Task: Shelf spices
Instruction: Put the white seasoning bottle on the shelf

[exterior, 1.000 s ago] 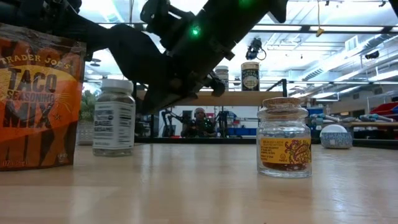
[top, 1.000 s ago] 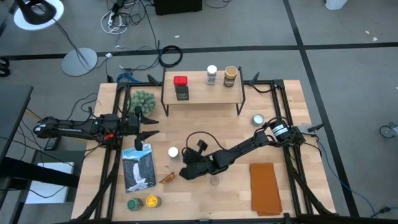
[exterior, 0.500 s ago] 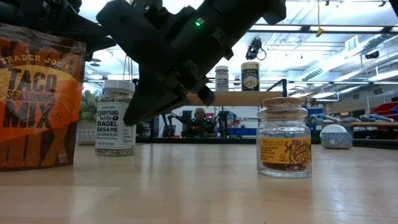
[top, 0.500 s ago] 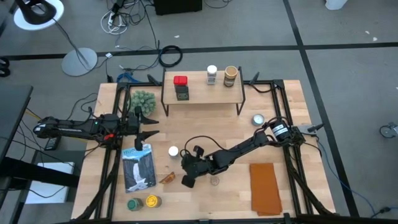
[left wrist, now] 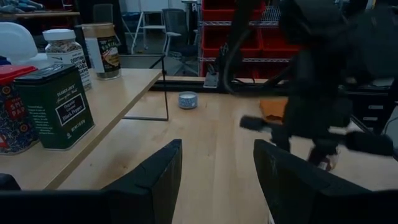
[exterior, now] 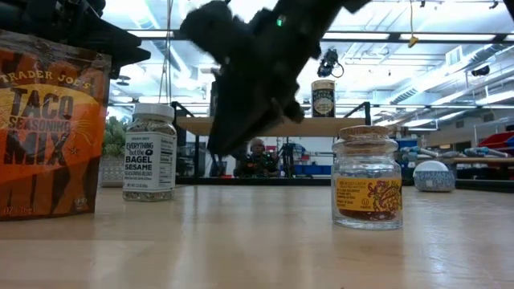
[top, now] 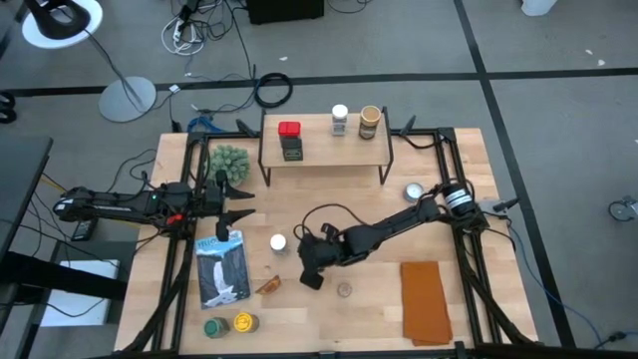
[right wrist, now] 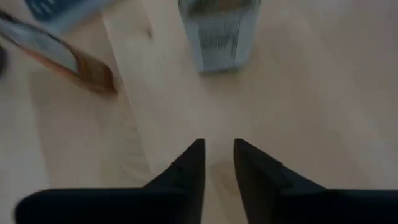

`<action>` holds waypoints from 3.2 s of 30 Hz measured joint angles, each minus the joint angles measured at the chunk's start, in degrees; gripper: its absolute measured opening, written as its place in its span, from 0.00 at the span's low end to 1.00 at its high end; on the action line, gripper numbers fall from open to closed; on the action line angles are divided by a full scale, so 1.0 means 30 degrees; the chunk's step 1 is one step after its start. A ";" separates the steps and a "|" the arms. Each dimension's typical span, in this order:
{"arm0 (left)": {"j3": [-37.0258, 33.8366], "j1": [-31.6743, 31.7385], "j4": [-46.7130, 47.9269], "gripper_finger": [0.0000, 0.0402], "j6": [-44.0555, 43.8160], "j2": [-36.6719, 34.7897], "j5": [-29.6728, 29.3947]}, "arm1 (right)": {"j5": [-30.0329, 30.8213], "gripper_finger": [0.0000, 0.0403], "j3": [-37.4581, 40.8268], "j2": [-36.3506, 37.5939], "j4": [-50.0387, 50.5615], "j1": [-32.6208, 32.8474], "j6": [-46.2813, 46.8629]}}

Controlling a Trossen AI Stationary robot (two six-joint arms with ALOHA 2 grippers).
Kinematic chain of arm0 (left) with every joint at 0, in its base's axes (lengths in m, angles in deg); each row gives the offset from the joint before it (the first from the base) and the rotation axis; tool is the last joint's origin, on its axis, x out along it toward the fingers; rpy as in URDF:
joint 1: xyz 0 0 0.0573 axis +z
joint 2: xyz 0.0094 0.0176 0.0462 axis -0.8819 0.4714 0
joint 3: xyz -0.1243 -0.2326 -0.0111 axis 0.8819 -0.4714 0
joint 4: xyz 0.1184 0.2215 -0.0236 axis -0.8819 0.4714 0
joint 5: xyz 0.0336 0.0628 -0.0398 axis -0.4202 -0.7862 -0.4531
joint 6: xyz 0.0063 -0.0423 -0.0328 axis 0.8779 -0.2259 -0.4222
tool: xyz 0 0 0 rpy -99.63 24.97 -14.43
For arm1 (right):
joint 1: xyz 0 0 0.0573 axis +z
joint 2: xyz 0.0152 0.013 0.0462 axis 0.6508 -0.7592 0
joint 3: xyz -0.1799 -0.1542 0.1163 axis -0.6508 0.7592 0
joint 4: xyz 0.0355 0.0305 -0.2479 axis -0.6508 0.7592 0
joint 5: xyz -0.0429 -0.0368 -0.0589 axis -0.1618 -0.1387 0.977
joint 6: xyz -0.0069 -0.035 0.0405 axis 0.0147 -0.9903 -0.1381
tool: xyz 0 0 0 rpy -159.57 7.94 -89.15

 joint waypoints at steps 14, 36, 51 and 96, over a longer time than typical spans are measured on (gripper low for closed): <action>0.0000 0.0004 0.0011 0.51 0.0001 -0.0004 -0.0004 | -0.2008 0.65 -0.0007 0.1663 -0.3471 -0.1658 -0.2845; 0.0000 0.0001 0.0021 0.51 0.0000 -0.0004 -0.0004 | -0.3137 0.63 -1.0092 -0.2333 0.3656 -0.2798 -0.6857; -0.0005 0.0001 -0.0022 0.51 -0.0003 0.0003 -0.0007 | -0.4424 0.65 -1.4688 -0.5819 0.8483 -0.3162 -0.7530; -0.0002 -0.0002 -0.0001 0.51 -0.0001 -0.0001 -0.0007 | -0.3721 0.50 -1.2604 -0.5894 0.6645 -0.3527 -0.6339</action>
